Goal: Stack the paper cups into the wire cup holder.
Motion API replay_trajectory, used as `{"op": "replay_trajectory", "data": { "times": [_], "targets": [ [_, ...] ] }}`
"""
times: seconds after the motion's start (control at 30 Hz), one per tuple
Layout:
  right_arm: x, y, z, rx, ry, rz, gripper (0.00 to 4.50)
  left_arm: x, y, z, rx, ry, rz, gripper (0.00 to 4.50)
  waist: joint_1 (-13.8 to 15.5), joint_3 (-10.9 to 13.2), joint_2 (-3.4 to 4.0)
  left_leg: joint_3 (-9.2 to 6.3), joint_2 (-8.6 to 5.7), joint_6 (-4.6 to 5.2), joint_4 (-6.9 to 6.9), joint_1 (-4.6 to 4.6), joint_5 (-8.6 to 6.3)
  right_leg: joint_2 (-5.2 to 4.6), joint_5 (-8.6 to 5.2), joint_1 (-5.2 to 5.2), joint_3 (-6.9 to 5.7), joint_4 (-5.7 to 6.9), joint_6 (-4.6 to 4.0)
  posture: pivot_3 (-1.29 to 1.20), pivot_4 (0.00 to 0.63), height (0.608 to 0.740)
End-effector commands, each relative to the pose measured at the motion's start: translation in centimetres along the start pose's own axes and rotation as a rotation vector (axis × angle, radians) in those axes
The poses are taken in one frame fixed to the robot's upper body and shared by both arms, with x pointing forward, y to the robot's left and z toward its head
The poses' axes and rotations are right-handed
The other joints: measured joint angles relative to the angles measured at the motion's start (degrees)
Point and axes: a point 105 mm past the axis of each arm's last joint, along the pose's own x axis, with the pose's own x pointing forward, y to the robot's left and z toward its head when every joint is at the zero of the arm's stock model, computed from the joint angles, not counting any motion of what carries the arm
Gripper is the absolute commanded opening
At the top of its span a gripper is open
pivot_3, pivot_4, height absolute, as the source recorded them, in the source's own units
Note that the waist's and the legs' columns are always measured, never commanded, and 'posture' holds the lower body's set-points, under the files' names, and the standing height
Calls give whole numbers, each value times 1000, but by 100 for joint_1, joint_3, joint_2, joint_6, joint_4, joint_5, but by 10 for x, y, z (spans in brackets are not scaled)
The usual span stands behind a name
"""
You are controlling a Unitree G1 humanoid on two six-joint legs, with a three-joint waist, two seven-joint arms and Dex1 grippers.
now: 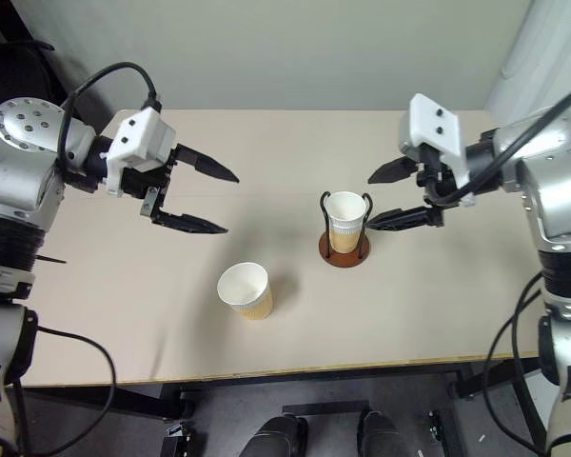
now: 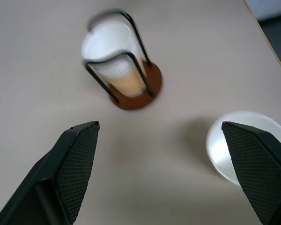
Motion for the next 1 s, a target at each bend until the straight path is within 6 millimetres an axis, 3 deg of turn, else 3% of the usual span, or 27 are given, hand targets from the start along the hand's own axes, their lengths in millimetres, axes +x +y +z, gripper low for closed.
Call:
{"op": "replay_trajectory", "data": {
  "times": [0.03, 0.3, 1.0],
  "targets": [
    [-13, 5, 13, -39, -24, -43, 3672, 2, -15, 1, 78, 97, -105, 4500, -3, 0, 0, 0, 1, 5, 0, 5, -3, 0, 0, 2, 1, 2, 0, 0, 150, 740],
    [-16, 6, 14, -28, -20, -53, 3672, 17, -31, -19, 81, 187, -221, 4500, -8, 0, 0, -4, 3, 11, 3, 10, 24, 5, 21, 4, 5, 13, -15, 0, 150, 740],
    [-22, 9, 10, -6, 6, -29, 3672, 41, -26, -42, 96, 258, -220, 4500, 17, -1, -1, -4, 2, 13, 4, -2, 20, 4, 25, -1, 4, 2, -13, 0, 150, 740]
  ]
}}
